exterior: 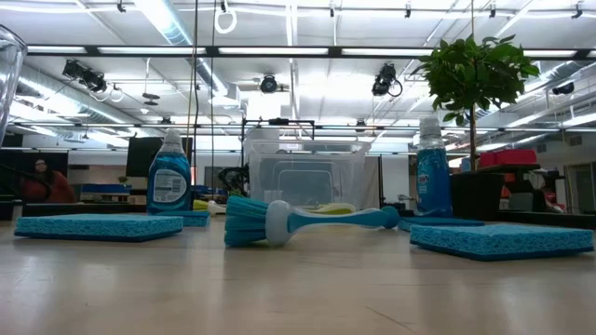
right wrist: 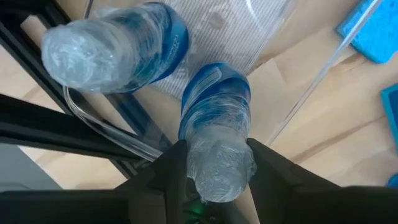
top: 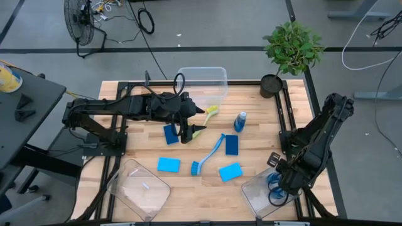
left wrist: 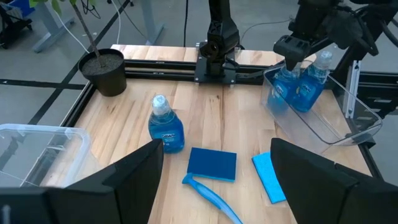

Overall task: Pick & Place Kitchen Sink Supplies
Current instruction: Put the blue dishwashing liquid into the bottom right transparent bin

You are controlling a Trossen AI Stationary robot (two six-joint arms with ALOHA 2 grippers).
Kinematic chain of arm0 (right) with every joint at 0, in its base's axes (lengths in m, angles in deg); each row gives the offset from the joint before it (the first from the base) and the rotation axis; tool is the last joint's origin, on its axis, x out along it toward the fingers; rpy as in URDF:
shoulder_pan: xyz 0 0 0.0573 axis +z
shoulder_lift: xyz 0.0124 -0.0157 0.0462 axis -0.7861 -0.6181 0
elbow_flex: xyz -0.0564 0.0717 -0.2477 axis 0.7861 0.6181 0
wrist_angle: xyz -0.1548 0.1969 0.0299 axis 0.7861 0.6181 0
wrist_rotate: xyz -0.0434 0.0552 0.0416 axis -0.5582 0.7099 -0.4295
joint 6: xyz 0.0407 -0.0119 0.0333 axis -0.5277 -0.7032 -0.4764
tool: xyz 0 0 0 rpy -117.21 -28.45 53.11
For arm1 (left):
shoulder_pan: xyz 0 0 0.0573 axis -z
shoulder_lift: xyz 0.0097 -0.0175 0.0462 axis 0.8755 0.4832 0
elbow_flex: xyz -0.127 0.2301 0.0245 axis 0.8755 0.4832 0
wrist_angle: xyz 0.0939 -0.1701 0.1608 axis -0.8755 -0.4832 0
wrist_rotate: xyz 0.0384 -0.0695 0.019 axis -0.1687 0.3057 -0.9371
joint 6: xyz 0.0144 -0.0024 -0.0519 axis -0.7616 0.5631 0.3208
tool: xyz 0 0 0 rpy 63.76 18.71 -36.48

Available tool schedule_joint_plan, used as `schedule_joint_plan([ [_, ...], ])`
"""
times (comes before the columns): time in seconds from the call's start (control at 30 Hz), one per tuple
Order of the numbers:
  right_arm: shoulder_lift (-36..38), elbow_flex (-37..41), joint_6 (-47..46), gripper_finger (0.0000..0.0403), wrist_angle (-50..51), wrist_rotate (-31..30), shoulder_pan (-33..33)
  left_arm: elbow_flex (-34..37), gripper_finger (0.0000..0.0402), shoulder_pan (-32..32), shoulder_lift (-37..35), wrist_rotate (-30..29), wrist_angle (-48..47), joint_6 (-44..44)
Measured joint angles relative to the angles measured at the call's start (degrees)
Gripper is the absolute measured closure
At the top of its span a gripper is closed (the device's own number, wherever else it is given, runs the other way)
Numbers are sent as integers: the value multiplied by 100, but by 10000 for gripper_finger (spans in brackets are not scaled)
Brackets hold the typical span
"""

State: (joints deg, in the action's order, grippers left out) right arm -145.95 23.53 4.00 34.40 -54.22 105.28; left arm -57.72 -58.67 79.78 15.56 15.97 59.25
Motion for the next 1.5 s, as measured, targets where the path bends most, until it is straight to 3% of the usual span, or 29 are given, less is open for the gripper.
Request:
schedule_joint_plan([
  [0.3,0,0,-622,228,-2,-22,-1,0,104,-2,0,0,2,0],
  [0.77,6,-31,-601,184,-118,15,-1,0,104,0,0,0,4,0],
  [1.1,12,-508,-593,170,-66,-26,-187,0,104,0,2,0,6,1],
  [1.27,13,-845,-647,170,-42,-751,-491,0,104,0,2,0,11,0],
  [1.4,13,-960,-1113,170,-11,-1620,-875,0,106,9,-2,-2,36,-8],
  [1.5,15,-933,-1417,170,38,-1937,-1311,2,118,39,-38,-2,51,130],
])
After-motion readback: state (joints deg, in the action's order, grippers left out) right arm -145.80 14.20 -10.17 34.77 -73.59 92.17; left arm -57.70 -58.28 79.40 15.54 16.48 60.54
